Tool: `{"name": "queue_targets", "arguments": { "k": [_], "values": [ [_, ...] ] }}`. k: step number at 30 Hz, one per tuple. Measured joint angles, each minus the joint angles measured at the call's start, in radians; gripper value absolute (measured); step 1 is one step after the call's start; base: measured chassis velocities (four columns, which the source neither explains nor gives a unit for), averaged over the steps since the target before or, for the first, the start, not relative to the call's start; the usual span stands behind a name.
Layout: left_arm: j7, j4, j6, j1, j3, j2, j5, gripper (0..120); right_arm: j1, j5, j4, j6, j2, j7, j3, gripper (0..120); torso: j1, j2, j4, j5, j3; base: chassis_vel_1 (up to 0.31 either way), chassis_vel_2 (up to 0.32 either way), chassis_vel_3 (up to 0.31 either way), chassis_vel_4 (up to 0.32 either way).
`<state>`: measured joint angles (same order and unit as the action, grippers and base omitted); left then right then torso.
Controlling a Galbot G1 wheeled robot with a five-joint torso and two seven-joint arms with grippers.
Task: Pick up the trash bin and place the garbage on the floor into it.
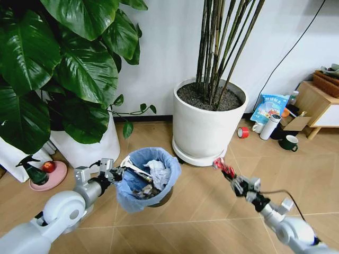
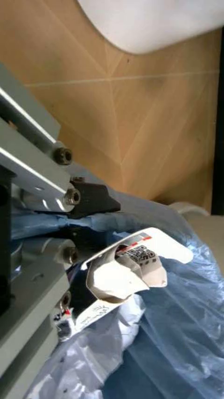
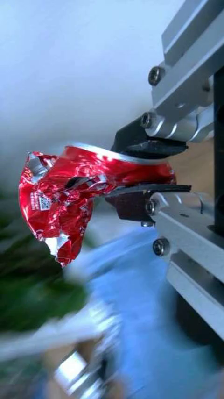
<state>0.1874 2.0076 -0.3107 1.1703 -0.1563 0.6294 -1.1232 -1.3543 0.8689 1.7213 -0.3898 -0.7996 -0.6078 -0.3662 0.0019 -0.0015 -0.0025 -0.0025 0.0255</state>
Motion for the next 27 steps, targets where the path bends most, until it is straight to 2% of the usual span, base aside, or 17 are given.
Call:
{"name": "queue_targets", "arguments": {
  "k": [3, 4, 8, 12, 16, 20, 27],
  "values": [
    [0.0, 0.0, -0.001, -0.017, 0.034, 0.001, 0.0, 0, 0.136, 0.072, 0.052, 0.023, 0.047, -0.023, 0.101, 10, 0.0, 0.0, 0.0004, -0.0006, 0.0, 0.0, 0.0, 0.0, 0.0],
    [0.0, 0.0, -0.001, -0.017, 0.034, 0.001, 0.0, 0, 0.136, 0.072, 0.052, 0.023, 0.047, -0.023, 0.101, 10, 0.0, 0.0, 0.0004, -0.0006, 0.0, 0.0, 0.0, 0.0, 0.0],
    [-0.001, -0.001, 0.0, -0.035, 0.062, 0.005, 0.0, 0, 0.285, 0.116, 0.042, 0.032, 0.055, -0.057, 0.238, 10, 0.0, 0.0, 0.0005, -0.0009, 0.0, 0.0, 0.0, 0.0, 0.0],
    [-0.003, -0.016, 0.001, -0.083, 0.103, 0.012, -0.012, 0, 0.411, 0.149, -0.015, 0.031, 0.016, -0.111, 0.395, 10, 0.0, 0.0, 0.0004, -0.0006, 0.0, 0.0, 0.0, 0.0, 0.0],
    [0.0, -0.026, 0.001, -0.116, 0.128, 0.017, -0.02, 0, 0.471, 0.152, -0.069, 0.03, -0.035, -0.134, 0.489, 10, 0.0, 0.0, 0.0002, -0.0005, 0.0, 0.0, 0.0, 0.0, 0.0],
    [0.004, -0.027, 0.0, -0.129, 0.139, 0.017, -0.027, 0, 0.509, 0.152, -0.111, 0.029, -0.07, -0.145, 0.54, 10, 0.0, 0.0, 0.0003, -0.0007, 0.0, 0.0, 0.0, 0.0, 0.0],
    [0.008, -0.027, -0.002, -0.132, 0.143, 0.022, -0.028, 0, 0.555, 0.154, -0.145, 0.03, -0.088, -0.152, 0.591, 10, 0.0, 0.0, 0.0003, -0.0006, 0.0, 0.0, 0.0, 0.0, 0.0]
  ]
}}
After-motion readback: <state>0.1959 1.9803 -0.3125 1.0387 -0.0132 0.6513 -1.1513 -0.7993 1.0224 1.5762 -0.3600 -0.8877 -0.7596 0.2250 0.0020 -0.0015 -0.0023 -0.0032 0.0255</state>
